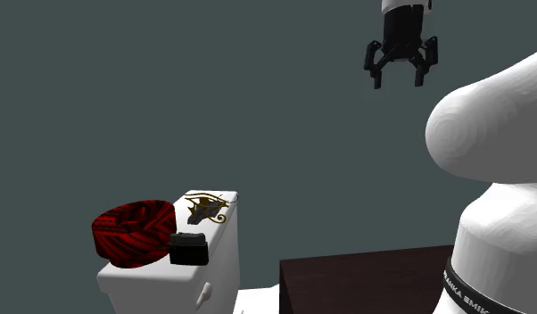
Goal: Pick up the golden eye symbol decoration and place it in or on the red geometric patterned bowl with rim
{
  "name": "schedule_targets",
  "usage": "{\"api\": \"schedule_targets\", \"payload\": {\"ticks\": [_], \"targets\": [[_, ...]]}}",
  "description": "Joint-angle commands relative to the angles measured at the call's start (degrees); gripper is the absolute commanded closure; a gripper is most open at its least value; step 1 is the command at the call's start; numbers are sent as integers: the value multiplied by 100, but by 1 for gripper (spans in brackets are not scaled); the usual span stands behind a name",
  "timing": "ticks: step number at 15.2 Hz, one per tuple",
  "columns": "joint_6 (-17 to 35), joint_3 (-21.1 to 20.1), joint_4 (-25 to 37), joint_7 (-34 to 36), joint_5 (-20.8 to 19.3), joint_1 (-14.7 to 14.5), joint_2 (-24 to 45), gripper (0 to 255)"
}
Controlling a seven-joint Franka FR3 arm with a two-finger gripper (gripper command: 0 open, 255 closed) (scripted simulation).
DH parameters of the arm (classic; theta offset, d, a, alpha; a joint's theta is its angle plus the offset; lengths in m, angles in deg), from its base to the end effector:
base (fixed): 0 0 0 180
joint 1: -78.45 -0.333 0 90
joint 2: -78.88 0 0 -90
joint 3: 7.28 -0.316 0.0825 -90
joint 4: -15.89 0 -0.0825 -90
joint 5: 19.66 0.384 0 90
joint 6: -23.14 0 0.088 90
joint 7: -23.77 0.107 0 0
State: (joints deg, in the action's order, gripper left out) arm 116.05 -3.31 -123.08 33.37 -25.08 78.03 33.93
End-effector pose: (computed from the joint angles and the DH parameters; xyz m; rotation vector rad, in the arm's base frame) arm 0.3091 -0.0338 0.5610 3.0789 -0.3136 -0.0271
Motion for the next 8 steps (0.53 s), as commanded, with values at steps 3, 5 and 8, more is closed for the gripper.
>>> {"api": "schedule_targets", "payload": {"ticks": [3,5,8], "targets": [[339,-8,-1,-186,30,-157,327,0],[665,-20,20,-373,63,-314,663,0],[1128,-52,90,-657,119,-541,1179,0]]}}
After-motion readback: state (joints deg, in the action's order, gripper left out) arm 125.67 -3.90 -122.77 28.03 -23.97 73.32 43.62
